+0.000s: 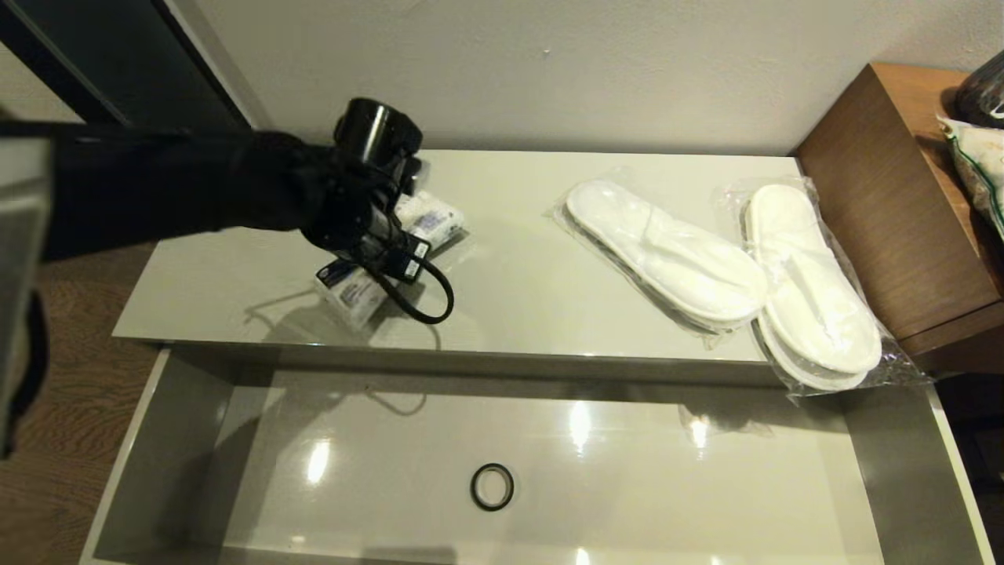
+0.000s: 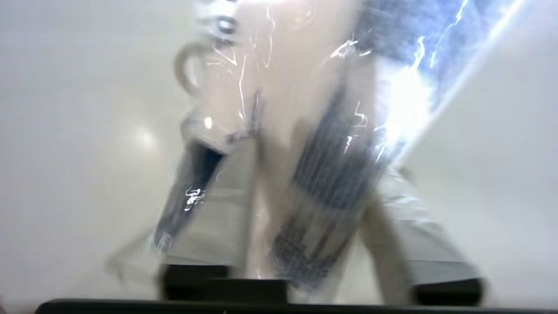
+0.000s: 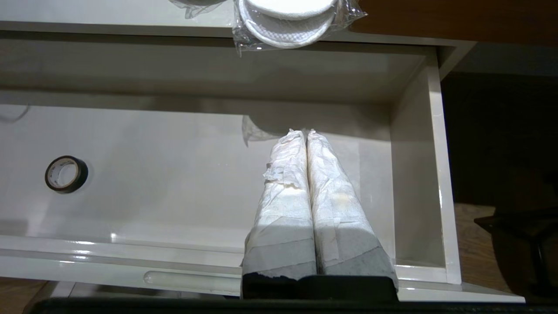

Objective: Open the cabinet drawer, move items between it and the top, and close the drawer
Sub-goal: Place the tissue on the table

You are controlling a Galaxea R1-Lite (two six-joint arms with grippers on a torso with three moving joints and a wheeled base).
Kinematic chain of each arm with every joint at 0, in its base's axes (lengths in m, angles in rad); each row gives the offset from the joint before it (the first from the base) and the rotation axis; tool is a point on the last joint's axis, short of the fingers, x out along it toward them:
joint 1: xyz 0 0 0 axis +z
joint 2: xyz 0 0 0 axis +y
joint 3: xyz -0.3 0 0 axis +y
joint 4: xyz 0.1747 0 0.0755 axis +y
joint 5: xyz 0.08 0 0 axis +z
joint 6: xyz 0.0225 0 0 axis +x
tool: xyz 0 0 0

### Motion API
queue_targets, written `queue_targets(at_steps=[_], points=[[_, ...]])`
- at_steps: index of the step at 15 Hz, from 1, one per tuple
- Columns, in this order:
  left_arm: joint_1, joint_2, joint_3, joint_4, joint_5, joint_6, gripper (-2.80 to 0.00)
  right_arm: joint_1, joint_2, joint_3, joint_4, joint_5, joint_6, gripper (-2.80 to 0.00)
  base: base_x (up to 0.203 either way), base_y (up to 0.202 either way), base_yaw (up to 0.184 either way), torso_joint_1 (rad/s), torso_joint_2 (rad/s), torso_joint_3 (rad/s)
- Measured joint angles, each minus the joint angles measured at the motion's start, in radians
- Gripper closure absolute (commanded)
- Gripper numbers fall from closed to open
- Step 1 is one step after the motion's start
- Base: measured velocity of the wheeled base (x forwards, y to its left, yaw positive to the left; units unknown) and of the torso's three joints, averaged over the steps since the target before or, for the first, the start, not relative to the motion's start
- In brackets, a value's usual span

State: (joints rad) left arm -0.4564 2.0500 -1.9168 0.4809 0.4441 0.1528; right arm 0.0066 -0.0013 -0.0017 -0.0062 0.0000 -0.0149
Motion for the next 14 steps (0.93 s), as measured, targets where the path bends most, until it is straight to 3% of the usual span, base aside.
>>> queue_targets(at_steps=[2, 5, 10, 13, 14], points=[[0.042, 0.083, -0.018, -0.112, 0.015, 0.033, -2.80, 0.001, 0.000, 0.000, 0.000, 0.000, 0.000, 0.00, 0.000, 0.000, 0.000, 0.000, 0.00, 0.000], [0.058, 0.080, -0.019, -0.109, 0.028, 0.031, -2.80, 0.001, 0.000, 0.000, 0.000, 0.000, 0.000, 0.00, 0.000, 0.000, 0.000, 0.000, 0.00, 0.000], [-0.009, -0.110, -0.004, 0.075, 0.042, -0.038, -2.80, 0.000, 0.000, 0.000, 0.000, 0.000, 0.000, 0.00, 0.000, 0.000, 0.000, 0.000, 0.00, 0.000], [-0.073, -0.257, 0.102, 0.148, 0.049, -0.076, -2.80, 0.001, 0.000, 0.000, 0.000, 0.000, 0.000, 0.00, 0.000, 0.000, 0.000, 0.000, 0.00, 0.000], [-0.110, -0.308, 0.153, 0.157, 0.064, -0.087, 0.00, 0.000, 0.000, 0.000, 0.000, 0.000, 0.000, 0.00, 0.000, 0.000, 0.000, 0.000, 0.00, 0.000]])
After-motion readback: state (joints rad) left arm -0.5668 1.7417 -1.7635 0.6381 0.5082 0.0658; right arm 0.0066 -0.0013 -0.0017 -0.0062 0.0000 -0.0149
